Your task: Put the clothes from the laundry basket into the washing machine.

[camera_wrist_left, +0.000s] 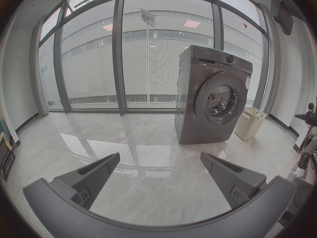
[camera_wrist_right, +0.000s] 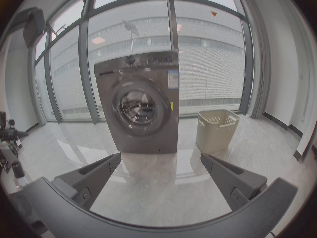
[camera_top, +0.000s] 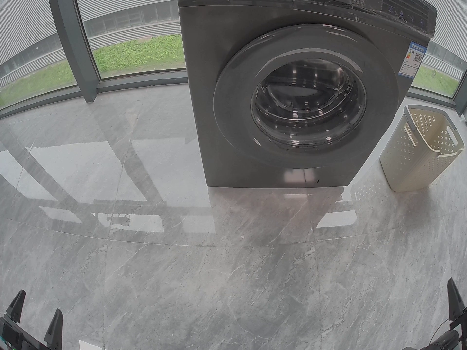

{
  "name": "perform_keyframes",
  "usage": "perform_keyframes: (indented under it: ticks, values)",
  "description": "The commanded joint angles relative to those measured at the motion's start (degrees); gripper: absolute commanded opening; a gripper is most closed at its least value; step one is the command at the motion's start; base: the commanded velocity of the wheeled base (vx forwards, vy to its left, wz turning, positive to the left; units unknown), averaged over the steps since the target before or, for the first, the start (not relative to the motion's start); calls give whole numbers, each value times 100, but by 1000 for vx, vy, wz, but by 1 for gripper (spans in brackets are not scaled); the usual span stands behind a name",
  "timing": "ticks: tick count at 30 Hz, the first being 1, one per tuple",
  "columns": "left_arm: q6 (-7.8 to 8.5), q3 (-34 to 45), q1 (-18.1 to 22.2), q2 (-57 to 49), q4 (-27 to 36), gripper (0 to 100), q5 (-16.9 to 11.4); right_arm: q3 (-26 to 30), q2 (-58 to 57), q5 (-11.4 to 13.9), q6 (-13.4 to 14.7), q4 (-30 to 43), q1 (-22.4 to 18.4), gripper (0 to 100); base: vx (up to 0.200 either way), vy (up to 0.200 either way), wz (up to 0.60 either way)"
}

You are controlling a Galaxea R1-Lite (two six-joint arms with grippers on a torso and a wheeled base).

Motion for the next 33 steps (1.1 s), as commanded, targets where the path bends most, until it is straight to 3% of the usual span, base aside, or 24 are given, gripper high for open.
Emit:
perform_keyframes:
  ticks: [1, 2, 3, 5, 6, 7, 10, 12, 15, 16, 18, 23, 28, 33]
  values:
    - [79, 101, 2, -67, -6, 100, -35, -587, 1400, 375, 235, 62, 31, 100, 0, -200, 0]
    - [79, 101, 2, -67, -6, 100, -35, -517, 2375, 823, 314, -87, 101, 100, 0, -200, 0]
    - [79, 101, 2, -67, -6, 100, -35, -517, 2999, 981, 358, -324, 101, 100, 0, -200, 0]
    - [71, 101, 2, -67, -6, 100, -35, -552, 3746, 1016, 437, -790, 110, 100, 0, -200, 0]
    - [62, 101, 2, -67, -6, 100, -35, -613, 4529, 1025, 472, -1564, 189, 100, 0, -200, 0]
    - [62, 101, 2, -67, -6, 100, -44, -692, 5328, 990, 525, -2486, 409, 100, 0, -200, 0]
    - [62, 101, -7, -67, -6, 100, -44, -851, 6682, 753, 674, -3910, 980, 100, 0, -200, 0]
    - [53, 101, 2, -67, -6, 100, -44, -903, 7499, 137, 788, -4710, 1569, 100, 0, -200, 0]
    - [53, 101, 2, -67, -6, 100, -44, -1281, 8273, -443, 1131, -5281, 2500, 100, 0, -200, 0]
    - [53, 101, 2, -67, -6, 100, -44, -1281, 8273, -443, 1131, -5281, 2500, 100, 0, -200, 0]
    - [62, 101, -7, -67, -6, 100, -44, -1861, 8695, -557, 1562, -5378, 2905, 100, 0, -200, 0]
    - [62, 101, -7, -67, 2, 100, -26, -2872, 9424, -583, 1729, -5642, 3151, 100, 0, -40, 0]
    - [36, 101, -7, -67, 2, 100, -26, -3206, 9758, -513, 1711, -6152, 3353, 100, 0, 0, 0]
    - [53, 101, 2, -67, -6, 100, -35, -3672, 10171, -408, 1685, -6371, 3555, 100, 200, 0, 0]
